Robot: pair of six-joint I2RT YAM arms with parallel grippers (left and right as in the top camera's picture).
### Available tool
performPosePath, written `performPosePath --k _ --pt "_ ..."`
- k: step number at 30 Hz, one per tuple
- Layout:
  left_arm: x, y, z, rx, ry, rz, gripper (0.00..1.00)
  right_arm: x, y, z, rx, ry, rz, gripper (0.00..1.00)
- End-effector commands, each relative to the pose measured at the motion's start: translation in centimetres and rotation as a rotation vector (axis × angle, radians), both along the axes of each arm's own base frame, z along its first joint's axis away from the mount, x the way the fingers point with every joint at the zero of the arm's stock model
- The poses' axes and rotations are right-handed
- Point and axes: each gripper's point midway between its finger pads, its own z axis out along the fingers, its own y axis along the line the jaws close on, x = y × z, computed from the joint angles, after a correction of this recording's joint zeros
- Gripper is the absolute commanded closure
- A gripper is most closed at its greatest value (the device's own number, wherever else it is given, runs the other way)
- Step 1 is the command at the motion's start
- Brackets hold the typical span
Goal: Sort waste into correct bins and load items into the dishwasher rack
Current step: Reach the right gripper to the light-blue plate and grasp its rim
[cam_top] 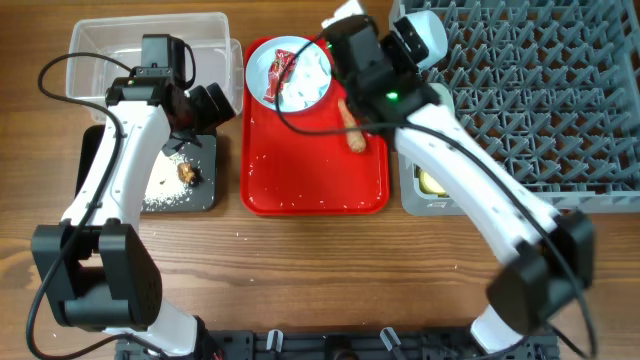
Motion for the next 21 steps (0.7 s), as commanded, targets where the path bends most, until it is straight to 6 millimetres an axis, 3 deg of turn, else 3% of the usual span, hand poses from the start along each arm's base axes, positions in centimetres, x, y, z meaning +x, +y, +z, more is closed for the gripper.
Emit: performPosePath --k 1,3,6,11,18,21 --pt "0.3 0.4 0.9 0.012 -0.025 0.007 0.0 -4.1 8.7 2.8 0.498 0.143 0.323 0.05" --pt "0.3 0.4 0.9 0.012 -0.025 0.007 0.0 -4.3 10.5 3.6 0.612 0.154 0.379 0.15" --pt "0.3 0.4 0.9 0.012 -0.025 0.007 0.0 -2.4 11.5 4.1 0.79 0.118 0.293 0.21" --pt "0.3 0.4 0.9 0.012 -0.025 0.007 0.0 -0.2 12.4 2.9 0.894 0.113 0.197 0.21" --pt "0.3 0.4 0.9 0.012 -0.025 0.007 0.0 1.0 13.6 6.9 0.922 0.062 0.229 0.2" --pt "0.3 0.4 0.9 0.012 -0.025 0.007 0.0 2.5 13.8 6.2 0.934 0.029 0.201 0.21"
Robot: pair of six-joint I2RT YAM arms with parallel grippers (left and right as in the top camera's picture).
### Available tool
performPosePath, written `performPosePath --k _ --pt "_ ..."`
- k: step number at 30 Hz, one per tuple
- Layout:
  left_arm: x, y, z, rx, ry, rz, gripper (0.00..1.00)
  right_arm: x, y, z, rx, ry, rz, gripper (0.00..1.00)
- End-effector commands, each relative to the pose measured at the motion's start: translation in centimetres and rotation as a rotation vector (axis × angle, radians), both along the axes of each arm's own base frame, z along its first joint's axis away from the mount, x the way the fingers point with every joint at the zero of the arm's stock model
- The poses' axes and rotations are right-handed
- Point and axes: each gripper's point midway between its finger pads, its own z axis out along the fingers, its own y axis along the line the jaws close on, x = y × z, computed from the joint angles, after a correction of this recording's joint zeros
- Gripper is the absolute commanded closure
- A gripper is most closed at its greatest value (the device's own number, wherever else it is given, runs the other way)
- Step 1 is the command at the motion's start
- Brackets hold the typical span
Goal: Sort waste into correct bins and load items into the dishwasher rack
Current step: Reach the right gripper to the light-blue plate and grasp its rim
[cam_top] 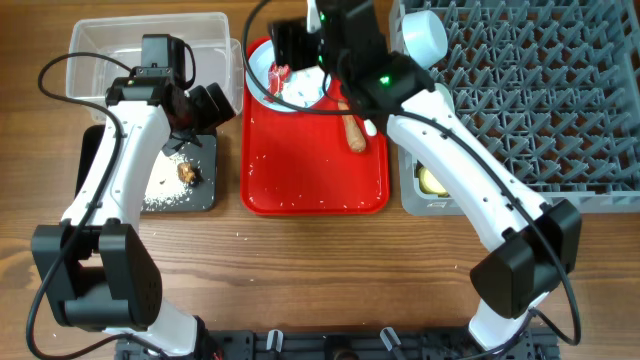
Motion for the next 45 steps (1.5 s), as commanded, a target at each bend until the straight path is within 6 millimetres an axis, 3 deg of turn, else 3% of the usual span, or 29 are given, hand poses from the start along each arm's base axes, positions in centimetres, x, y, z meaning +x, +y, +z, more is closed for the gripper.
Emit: performPosePath --k 1,3,6,9,13,17,28,38,45 --pt "0.3 0.4 0.9 0.012 -0.025 0.007 0.0 1.7 0.8 -0.5 0.034 -0.007 -0.038 0.21" --pt "0.3 0.4 0.9 0.012 -0.025 0.007 0.0 2.6 1.4 -3.5 0.007 0.031 -0.042 0.21" --pt "0.3 0.4 0.9 0.012 -0.025 0.007 0.0 3.9 2.2 -10.4 -0.016 0.148 -0.069 0.23" --pt "0.3 0.4 0.9 0.012 -0.025 0.007 0.0 4.6 2.5 -15.1 -0.019 0.225 -0.105 0.27" --pt "0.3 0.4 0.9 0.012 -0.025 0.007 0.0 5.7 1.7 -19.2 -0.033 0.263 -0.198 0.31" --pt "0.3 0.4 0.9 0.012 -0.025 0.007 0.0 6.6 0.6 -21.3 -0.069 0.25 -0.282 0.31" --pt "0.3 0.4 0.9 0.012 -0.025 0.007 0.0 6.7 -0.1 -27.4 -0.162 0.289 -0.3 0.31" --pt "0.3 0.4 0.9 0.012 -0.025 0.007 0.0 5.9 -0.2 -28.4 -0.192 0.321 -0.296 0.34" --pt "0.3 0.4 0.9 0.012 -0.025 0.007 0.0 5.9 0.4 -28.0 -0.17 0.337 -0.266 0.34"
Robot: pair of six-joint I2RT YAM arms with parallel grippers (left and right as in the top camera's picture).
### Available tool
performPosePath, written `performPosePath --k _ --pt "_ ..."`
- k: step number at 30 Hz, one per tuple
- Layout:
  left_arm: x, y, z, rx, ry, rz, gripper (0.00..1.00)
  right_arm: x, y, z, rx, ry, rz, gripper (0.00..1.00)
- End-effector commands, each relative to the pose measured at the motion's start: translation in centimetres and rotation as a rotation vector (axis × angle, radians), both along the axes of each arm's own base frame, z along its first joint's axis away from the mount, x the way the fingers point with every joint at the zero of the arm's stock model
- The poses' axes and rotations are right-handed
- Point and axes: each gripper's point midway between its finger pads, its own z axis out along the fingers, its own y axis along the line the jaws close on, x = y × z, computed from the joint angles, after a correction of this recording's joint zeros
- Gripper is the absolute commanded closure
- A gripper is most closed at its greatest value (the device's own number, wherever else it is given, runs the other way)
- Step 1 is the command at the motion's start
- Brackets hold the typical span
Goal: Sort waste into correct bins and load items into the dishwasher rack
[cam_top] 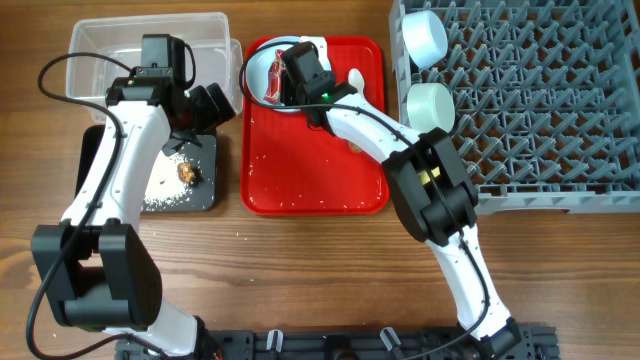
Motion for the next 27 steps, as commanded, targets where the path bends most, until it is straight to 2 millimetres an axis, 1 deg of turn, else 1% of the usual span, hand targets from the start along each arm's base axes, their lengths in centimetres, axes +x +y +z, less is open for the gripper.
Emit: performPosePath --k 1,4,7,11,13,14,16,21,24,27 --pt "0.3 0.4 0.9 0.012 -0.025 0.008 0.0 -0.3 1.0 0.2 0.019 0.024 0.029 0.34" --pt "0.3 0.4 0.9 0.012 -0.025 0.008 0.0 -1.6 1.4 -0.2 0.038 0.108 0.051 0.34" --pt "0.3 0.4 0.9 0.012 -0.025 0.008 0.0 -3.1 1.3 -0.8 0.045 0.205 0.048 0.34" --pt "0.3 0.4 0.9 0.012 -0.025 0.008 0.0 -5.6 1.2 -1.0 0.05 0.34 0.064 0.32" --pt "0.3 0.4 0.9 0.012 -0.025 0.008 0.0 -7.2 1.4 -1.2 0.065 0.415 0.094 0.26" --pt "0.3 0.4 0.9 0.012 -0.026 0.008 0.0 -8.0 1.6 -1.2 0.075 0.446 0.112 0.26" --pt "0.6 0.4 1.0 0.011 -0.039 0.011 0.0 -9.5 1.8 -1.4 0.088 0.514 0.14 0.26" --pt "0.8 0.4 1.1 0.011 -0.045 0.011 0.0 -12.3 1.3 -1.5 0.091 0.64 0.155 0.26" --pt "0.8 0.4 1.1 0.011 -0.045 0.011 0.0 -13.5 1.2 -1.1 0.099 0.689 0.163 0.26" --pt "0.8 0.4 1.1 0.011 -0.045 0.011 0.0 -14.0 1.0 -0.4 0.096 0.702 0.164 0.24"
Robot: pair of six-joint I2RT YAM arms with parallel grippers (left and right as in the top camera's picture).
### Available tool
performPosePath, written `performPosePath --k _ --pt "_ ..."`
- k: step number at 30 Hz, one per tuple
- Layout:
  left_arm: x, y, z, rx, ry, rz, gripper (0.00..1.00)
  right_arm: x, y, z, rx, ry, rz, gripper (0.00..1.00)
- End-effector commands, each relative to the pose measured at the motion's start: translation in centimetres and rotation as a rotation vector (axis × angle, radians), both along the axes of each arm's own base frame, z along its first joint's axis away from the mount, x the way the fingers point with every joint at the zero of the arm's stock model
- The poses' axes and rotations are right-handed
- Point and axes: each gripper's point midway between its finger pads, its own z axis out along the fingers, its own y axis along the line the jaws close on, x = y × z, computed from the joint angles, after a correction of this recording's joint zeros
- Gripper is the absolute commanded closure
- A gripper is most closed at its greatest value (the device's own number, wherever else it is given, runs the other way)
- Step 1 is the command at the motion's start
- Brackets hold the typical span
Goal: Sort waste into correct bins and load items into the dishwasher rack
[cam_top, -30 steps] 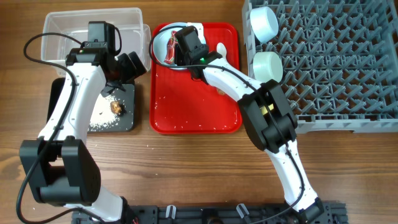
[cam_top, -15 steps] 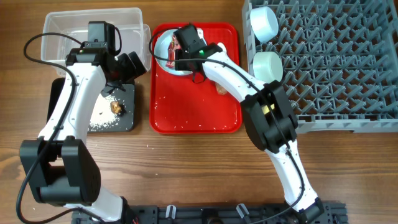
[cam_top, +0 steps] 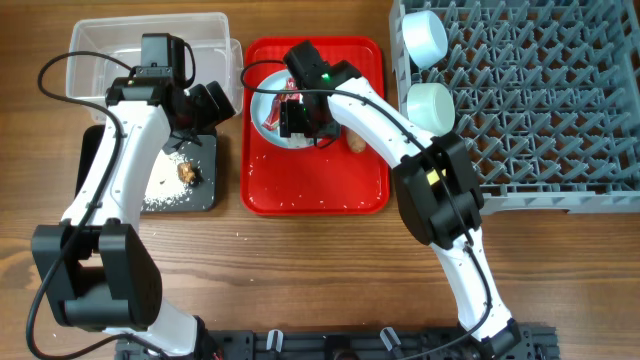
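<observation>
A white plate [cam_top: 268, 115] lies on the red tray [cam_top: 315, 185], with a red wrapper [cam_top: 290, 88] at its far rim. My right gripper [cam_top: 296, 118] is down at the plate's right side and looks shut on its rim. An orange-brown piece of food [cam_top: 355, 144] lies on the tray just right of that arm. My left gripper [cam_top: 205, 108] hangs over the far edge of the dark tray [cam_top: 195, 195]; its jaws are hidden from above. A brown scrap [cam_top: 187, 172] and white crumbs sit on the dark tray.
A clear plastic bin [cam_top: 100, 40] stands at the back left. The grey dishwasher rack [cam_top: 540, 110] fills the right side and holds a white cup [cam_top: 425, 35] and a pale green bowl [cam_top: 430, 103] at its left edge.
The right gripper has moved from the tray's far end toward its middle, and the plate with the wrapper has come along with it. The left arm has not moved.
The right arm first stretched over the rack's left edge with the plate at the tray's far end. It then reached over the plate, then sat at the plate's rim, and now the plate lies nearer the tray's middle. The left arm stayed still throughout.
</observation>
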Motion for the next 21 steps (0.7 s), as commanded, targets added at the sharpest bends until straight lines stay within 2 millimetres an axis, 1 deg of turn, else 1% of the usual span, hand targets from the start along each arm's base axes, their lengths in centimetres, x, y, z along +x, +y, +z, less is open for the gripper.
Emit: performPosePath --k 1,4,5,6,7,9,11,14,16,17,18,20,21 --pt "0.4 0.4 1.0 0.011 -0.029 0.011 0.0 -1.7 0.7 0.6 0.044 0.066 0.005 0.22" --pt "0.6 0.4 1.0 0.01 -0.036 0.01 0.0 -0.7 0.9 2.5 0.065 0.008 0.001 0.2" --pt "0.6 0.4 1.0 0.01 -0.038 0.011 0.0 -0.1 0.9 3.6 0.082 -0.024 -0.002 0.19" --pt "0.7 0.4 1.1 0.01 -0.041 0.011 0.0 0.7 0.8 5.3 0.102 -0.072 -0.01 0.17" --pt "0.7 0.4 1.1 0.011 -0.041 0.011 0.0 1.3 0.6 6.5 0.113 -0.105 -0.019 0.14" --pt "0.7 0.4 1.1 0.011 -0.041 0.01 0.0 3.0 -0.3 10.4 0.144 -0.207 -0.051 0.01" --pt "0.6 0.3 1.1 0.009 -0.04 0.01 0.0 4.3 -1.6 14.2 0.184 -0.289 -0.078 0.0" --pt "0.6 0.1 1.1 0.003 -0.039 0.004 0.0 5.5 -4.2 19.2 0.231 -0.386 -0.129 0.0" --pt "0.6 -0.2 1.0 -0.002 -0.037 -0.003 0.0 6.0 -5.9 21.4 0.247 -0.427 -0.159 0.0" --pt "0.5 -0.6 1.0 -0.01 -0.036 -0.014 0.0 6.2 -6.8 22.5 0.252 -0.448 -0.172 0.0" --pt "0.5 -1.4 1.1 -0.026 -0.036 -0.041 0.0 6.4 -8.0 23.6 0.255 -0.47 -0.188 0.0" --pt "0.5 -2.8 1.0 -0.029 -0.039 -0.099 0.01 6.7 -9.4 24.9 0.263 -0.496 -0.204 0.0" --pt "0.4 -3.5 1.0 -0.023 -0.04 -0.134 0.01 6.7 -9.8 25.1 0.273 -0.496 -0.205 0.0"
